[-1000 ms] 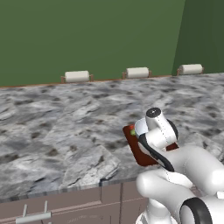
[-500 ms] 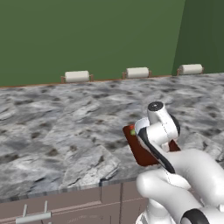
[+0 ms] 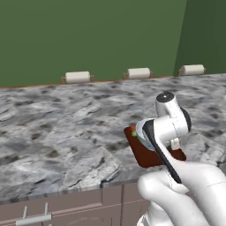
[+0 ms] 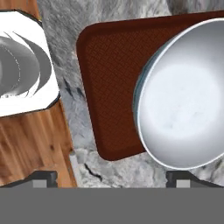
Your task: Place the two vegetables and bowl onto the tray for setting up a vegetable dip station.
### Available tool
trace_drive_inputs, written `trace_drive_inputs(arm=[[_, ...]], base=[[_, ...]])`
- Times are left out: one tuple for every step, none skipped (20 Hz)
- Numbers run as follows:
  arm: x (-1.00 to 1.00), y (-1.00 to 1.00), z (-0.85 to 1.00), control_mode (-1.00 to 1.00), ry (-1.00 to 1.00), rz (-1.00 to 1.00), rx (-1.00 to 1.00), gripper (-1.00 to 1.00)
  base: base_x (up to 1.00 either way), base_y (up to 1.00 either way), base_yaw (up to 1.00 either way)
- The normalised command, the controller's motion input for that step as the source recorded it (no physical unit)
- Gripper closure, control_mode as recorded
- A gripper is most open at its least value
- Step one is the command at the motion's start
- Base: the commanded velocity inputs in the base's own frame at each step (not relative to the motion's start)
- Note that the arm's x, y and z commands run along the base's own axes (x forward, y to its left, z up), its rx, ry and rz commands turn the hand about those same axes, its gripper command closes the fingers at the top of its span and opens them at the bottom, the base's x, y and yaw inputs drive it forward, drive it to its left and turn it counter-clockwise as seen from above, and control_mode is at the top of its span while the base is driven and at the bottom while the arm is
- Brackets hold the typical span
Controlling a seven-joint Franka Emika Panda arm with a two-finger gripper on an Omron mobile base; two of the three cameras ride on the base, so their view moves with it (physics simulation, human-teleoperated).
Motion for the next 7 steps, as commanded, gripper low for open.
trace_drive_inputs(arm=[[-0.74, 0.0, 0.49, -1.0, 0.01, 0.01, 0.0, -1.0], [-0.73, 0.0, 0.46, -1.0, 0.01, 0.01, 0.0, -1.0], [-0.7, 0.0, 0.44, -1.0, 0.01, 0.02, 0.0, -1.0], [-0.69, 0.0, 0.41, -1.0, 0.0, 0.03, 0.0, -1.0], [-0.67, 0.0, 0.39, -1.0, 0.0, 0.04, 0.0, -1.0], [-0.65, 0.0, 0.36, -1.0, 0.0, 0.05, 0.0, -1.0], [-0.63, 0.0, 0.36, -1.0, 0.0, 0.06, 0.0, -1.0]], base=[[0.0, 0.0, 0.0], [0.0, 0.0, 0.0], [0.0, 0.0, 0.0], [0.0, 0.0, 0.0], [0.0, 0.0, 0.0], [0.0, 0.0, 0.0], [0.0, 0.0, 0.0]])
